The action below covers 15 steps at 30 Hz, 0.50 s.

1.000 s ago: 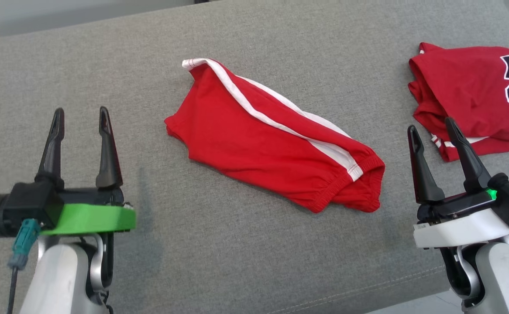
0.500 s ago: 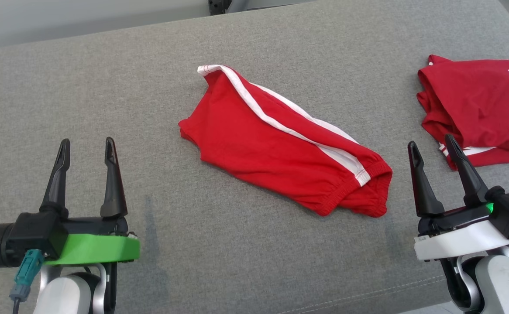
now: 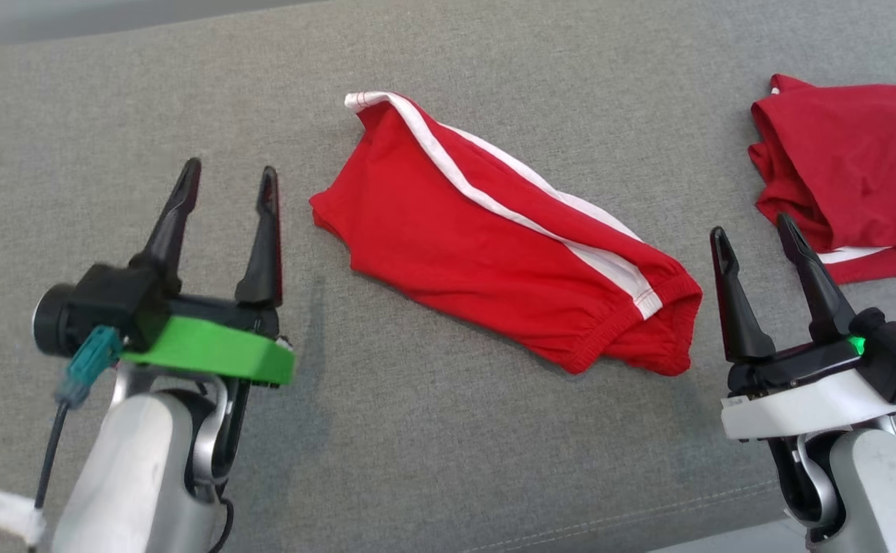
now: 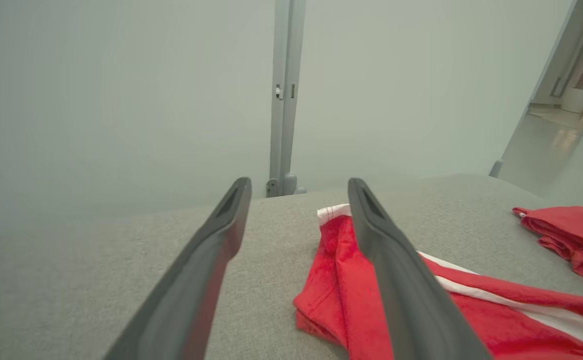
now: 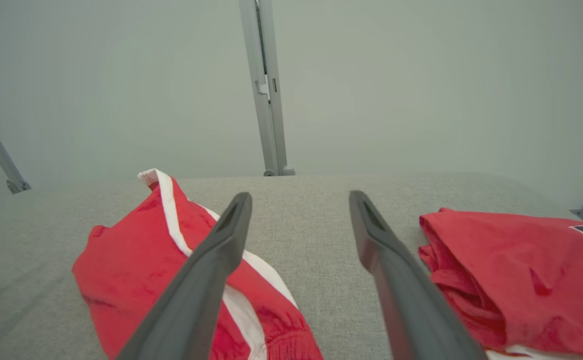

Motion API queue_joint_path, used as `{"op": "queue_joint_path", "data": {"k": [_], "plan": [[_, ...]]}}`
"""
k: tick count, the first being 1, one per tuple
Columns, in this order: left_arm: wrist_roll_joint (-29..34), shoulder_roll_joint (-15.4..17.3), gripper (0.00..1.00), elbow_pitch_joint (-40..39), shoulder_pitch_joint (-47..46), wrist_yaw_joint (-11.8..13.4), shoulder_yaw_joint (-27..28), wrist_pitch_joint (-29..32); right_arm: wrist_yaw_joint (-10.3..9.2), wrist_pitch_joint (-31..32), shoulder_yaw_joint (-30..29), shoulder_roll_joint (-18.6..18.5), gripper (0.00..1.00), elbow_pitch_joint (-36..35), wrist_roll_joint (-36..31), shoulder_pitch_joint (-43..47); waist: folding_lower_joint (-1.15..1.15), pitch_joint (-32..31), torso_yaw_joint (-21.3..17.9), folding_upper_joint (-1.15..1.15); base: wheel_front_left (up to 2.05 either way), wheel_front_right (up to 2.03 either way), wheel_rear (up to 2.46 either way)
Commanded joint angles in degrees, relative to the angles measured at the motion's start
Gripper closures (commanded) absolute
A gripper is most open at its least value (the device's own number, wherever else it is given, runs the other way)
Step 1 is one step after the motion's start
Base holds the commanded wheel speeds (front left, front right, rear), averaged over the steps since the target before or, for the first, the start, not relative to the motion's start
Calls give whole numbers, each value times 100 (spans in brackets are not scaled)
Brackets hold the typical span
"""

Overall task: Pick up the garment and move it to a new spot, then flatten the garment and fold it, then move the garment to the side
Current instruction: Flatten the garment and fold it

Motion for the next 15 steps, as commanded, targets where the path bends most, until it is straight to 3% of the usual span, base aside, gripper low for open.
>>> {"op": "queue_joint_path", "data": {"k": [1, 7, 15], "plan": [[-106, -24, 0, 220, -338, -162, -114, 187, -3, -20, 45, -7, 0, -16, 26, -125, 0, 190, -60, 0, 0, 0, 0], [-480, -49, 0, 1530, -1315, -703, -425, 996, -3, -21, 258, 88, 0, 87, 101, -355, 0, 506, -405, 0, 0, 0, 0], [-855, 136, 0, 3150, -1956, -897, -471, 1516, -3, -21, 261, 259, 0, 188, 180, -405, 0, 718, -758, 0, 0, 0, 0]]}}
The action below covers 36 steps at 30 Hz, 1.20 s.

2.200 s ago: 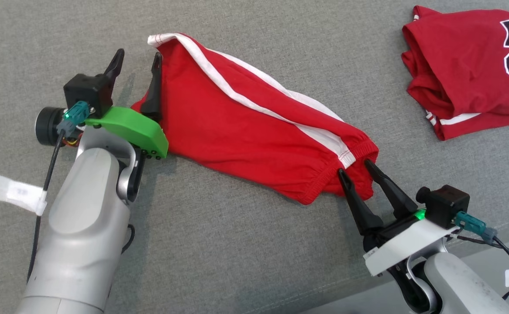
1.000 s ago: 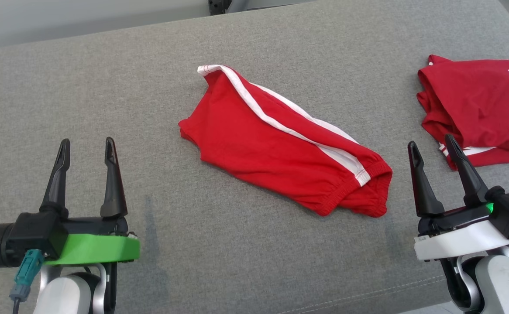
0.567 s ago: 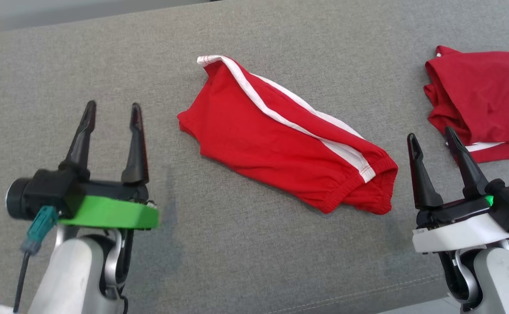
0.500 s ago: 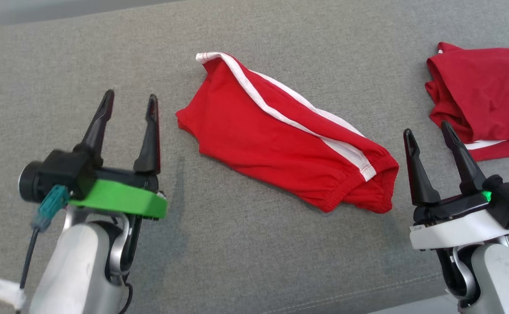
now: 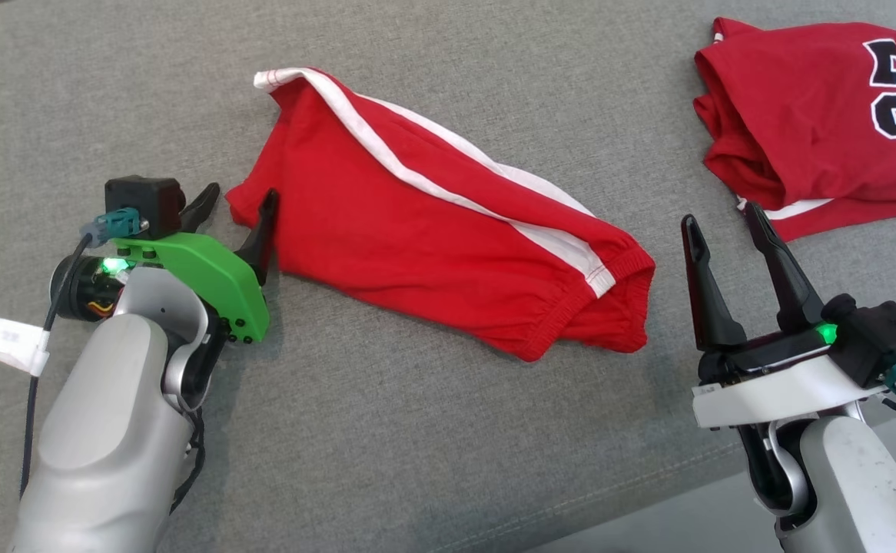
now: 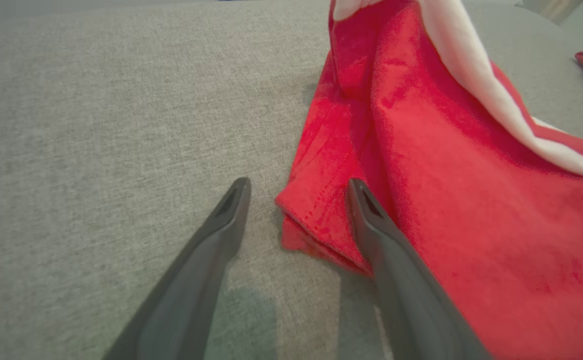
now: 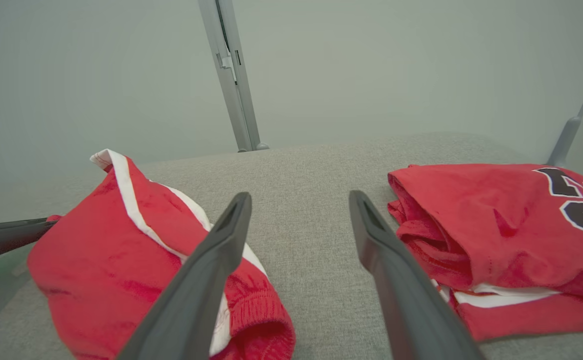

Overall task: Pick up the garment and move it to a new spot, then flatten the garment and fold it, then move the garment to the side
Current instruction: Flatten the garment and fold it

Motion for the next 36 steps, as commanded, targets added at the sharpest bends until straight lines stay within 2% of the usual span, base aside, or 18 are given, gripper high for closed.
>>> {"op": "queue_joint_path", "data": {"k": [1, 6, 7, 8, 13, 17, 21, 25, 29, 36], "plan": [[-101, 59, 0, 215, -156, -34, -9, 94, -3, -21, -14, 39, 0, 18, 40, -41, 0, 157, -183, 0, 0, 0, 0], [-396, 52, 2, 827, -264, -81, -116, 474, -3, -21, 9, 65, 0, 38, 64, -64, 0, 185, -224, 0, 0, 0, 0], [-494, 25, 54, 899, -272, -91, -100, 516, -3, -21, 12, 72, 0, 36, 64, -76, 0, 188, -226, 0, 0, 0, 0], [-646, -30, 100, 1031, -271, -108, -141, 682, -3, -21, 19, 67, 0, 37, 77, -103, 0, 185, -235, 0, 0, 0, 0], [-618, 123, 100, 1135, -253, -110, -310, 774, -3, -21, -32, 59, 0, 7, 87, -99, 0, 167, -218, 0, 0, 0, 0], [-703, 234, 100, 1009, -149, 153, -42, 414, -3, -21, -99, 53, 0, -16, 101, -24, 0, 143, -165, 0, 0, 0, 0], [-872, 226, 100, 786, 22, 311, 232, 108, -3, -21, -161, 38, 0, -35, 113, 27, 0, 125, -75, 0, 0, 0, 0], [-1026, 274, 100, 355, 468, 542, 517, -267, -3, -21, -223, 2, 0, -64, 94, 80, 0, 88, 118, 0, 0, 0, 0], [-1100, 157, 100, -327, 1166, 864, 692, -608, -3, -20, -236, -90, 0, -46, 102, 114, 0, 16, 368, 0, 0, 0, 0], [-1026, -157, 100, -1630, 2382, 1377, 587, -796, -3, -21, -312, -261, 0, 20, 90, 152, 0, -118, 820, 0, 0, 0, 0]]}}
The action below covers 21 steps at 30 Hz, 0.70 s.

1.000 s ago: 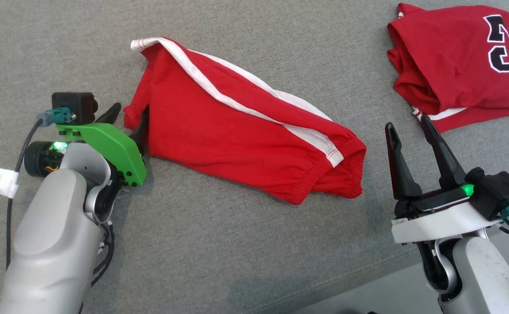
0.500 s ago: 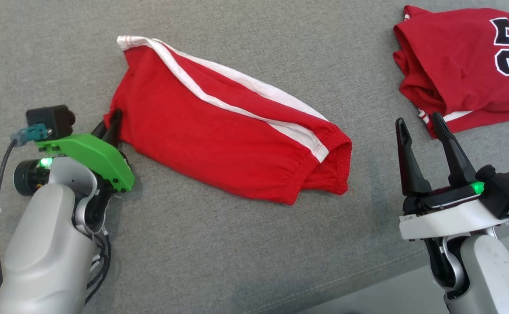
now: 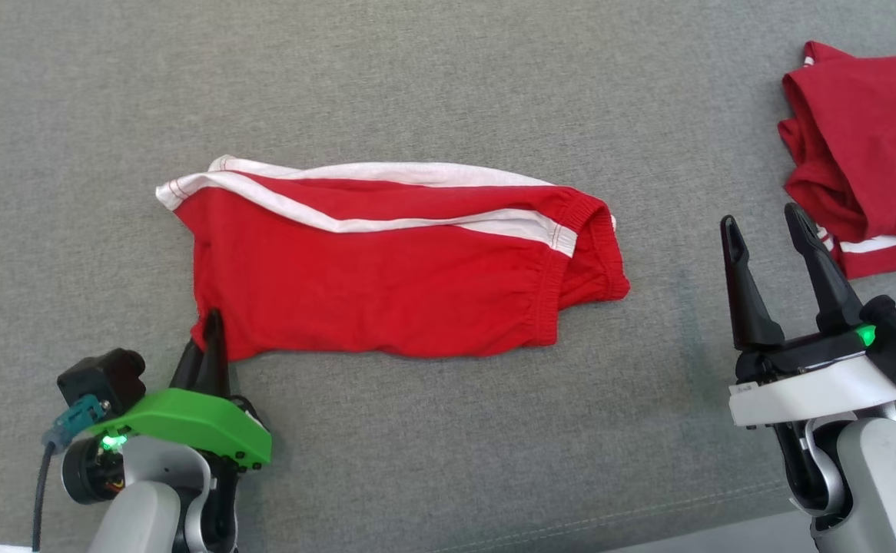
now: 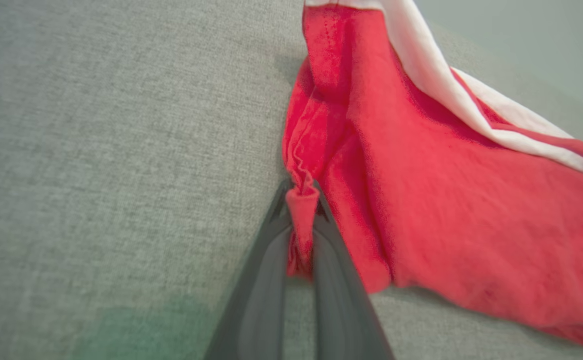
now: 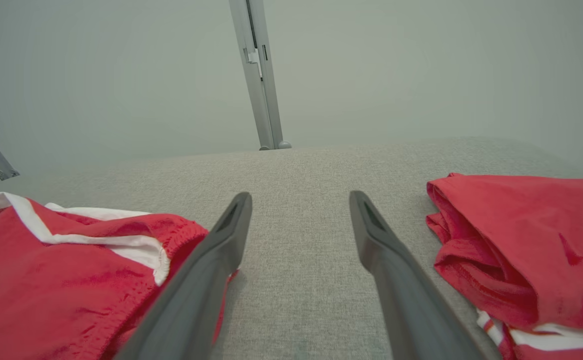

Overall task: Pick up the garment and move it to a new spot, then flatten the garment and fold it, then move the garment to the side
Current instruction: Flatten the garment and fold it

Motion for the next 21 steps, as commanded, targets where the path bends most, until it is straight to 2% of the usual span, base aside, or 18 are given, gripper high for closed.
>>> {"op": "queue_joint_path", "data": {"k": [1, 4, 5, 6, 9, 16, 21], "plan": [[33, -17, 100, -124, 148, 72, -20, 11, -3, -21, -26, -46, 0, 17, 38, 36, 0, -108, 236, 0, 0, 0, 0], [63, -75, 100, -371, 341, 175, -126, 75, -3, -21, -41, -89, 0, 52, 61, 26, 0, -156, 320, 0, 0, 0, 0], [82, -61, 66, -401, 394, 185, -175, 128, -3, -21, -41, -92, 0, 71, 74, 23, 0, -179, 331, 0, 0, 0, 0], [96, -61, 0, -459, 421, 182, -187, 105, -3, -21, -45, -106, 0, 85, 79, 22, 0, -194, 339, 0, 0, 0, 0], [231, -1, 0, -598, 424, 155, -240, -44, -3, -21, -81, -94, 0, 133, 75, 14, 0, -254, 334, 0, 0, 0, 0], [855, 199, 0, -986, 240, 235, -129, -1037, -3, -21, -126, -68, 0, 202, -153, 8, 0, -529, 251, 0, 0, 0, 0], [1410, 393, 0, -1279, 129, 311, -64, -1276, -3, -21, -111, -87, 0, 269, -285, 85, 0, -733, 196, 0, 0, 0, 0]]}}
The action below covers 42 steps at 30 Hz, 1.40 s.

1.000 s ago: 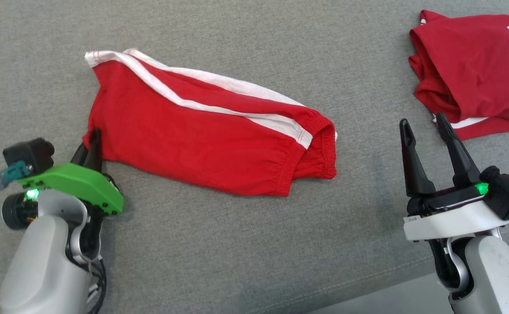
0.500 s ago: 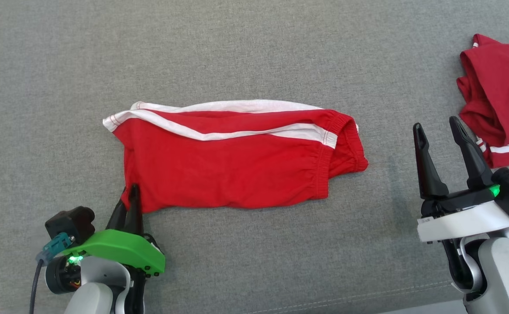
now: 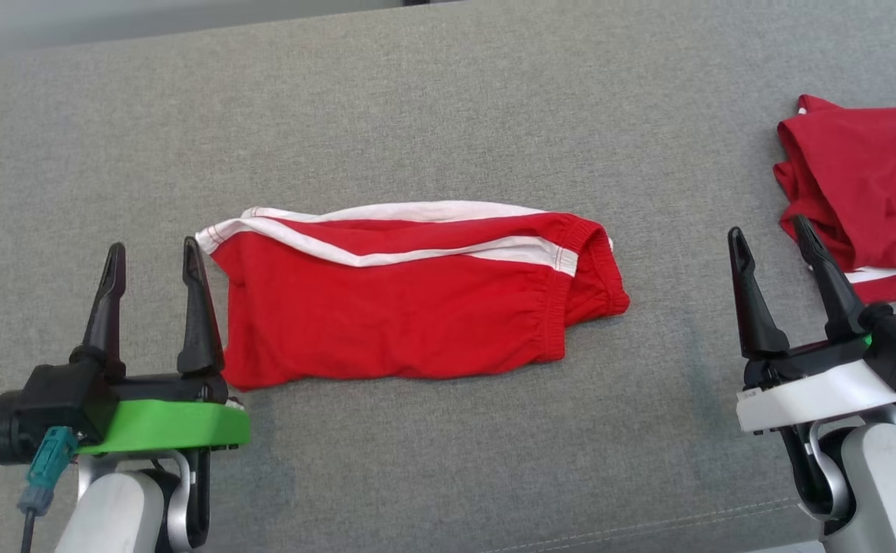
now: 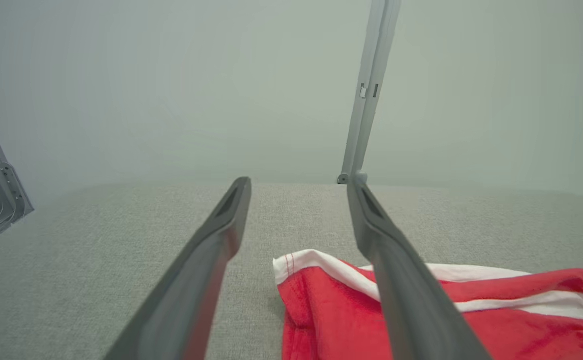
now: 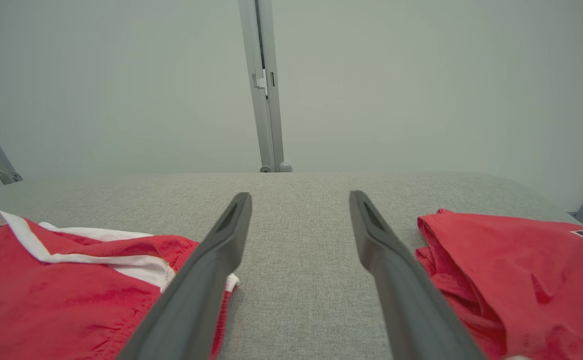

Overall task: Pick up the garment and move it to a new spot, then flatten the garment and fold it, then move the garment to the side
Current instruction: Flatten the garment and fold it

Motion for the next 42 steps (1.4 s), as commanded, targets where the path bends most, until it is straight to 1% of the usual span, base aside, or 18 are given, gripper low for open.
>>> {"op": "queue_joint_path", "data": {"k": [1, 6, 12, 18, 20, 22, 26, 35, 42], "plan": [[180, 89, 0, -96, -75, 48, 22, -56, -3, -21, -11, -8, 0, 35, -37, 82, 0, -112, -44, 0, 0, 0, 0], [314, 189, 0, -257, -74, -21, 104, -78, -3, -13, -11, -19, 0, 90, -64, 117, 0, -144, -27, 0, 0, 0, 0], [181, 264, 0, -248, 50, -210, 287, -98, -3, 1, -15, -34, 0, 175, -41, 99, 0, -136, 31, 0, 0, 0, 0], [208, 283, 0, -335, 89, -290, 325, -90, -3, 34, -21, -71, 0, 247, -18, 66, 0, -101, 80, 0, 0, 0, 0], [215, 279, 0, -344, 53, -306, 323, -91, -3, 96, -48, -67, 0, 338, 39, 27, 0, -70, 104, 0, 0, 0, 0], [227, 255, 0, -350, -31, -328, 302, -92, -3, 148, -88, -140, 0, 513, 2, -54, 0, -14, 160, 0, 0, 0, 0], [249, 193, 0, -336, -143, -340, 278, -92, -3, 223, 126, -158, 0, 943, 153, -283, 0, 106, 292, 0, 0, 0, 0], [341, 36, 0, -293, -347, -417, 297, -92, -3, 191, 1176, -28, 0, 1698, 763, -908, 0, 396, 606, 0, 0, 0, 0], [461, -129, 0, -246, -464, -512, 277, -93, -3, 318, 1206, 68, 0, 2434, 901, -1233, 0, 552, 735, 0, 0, 0, 0]]}}
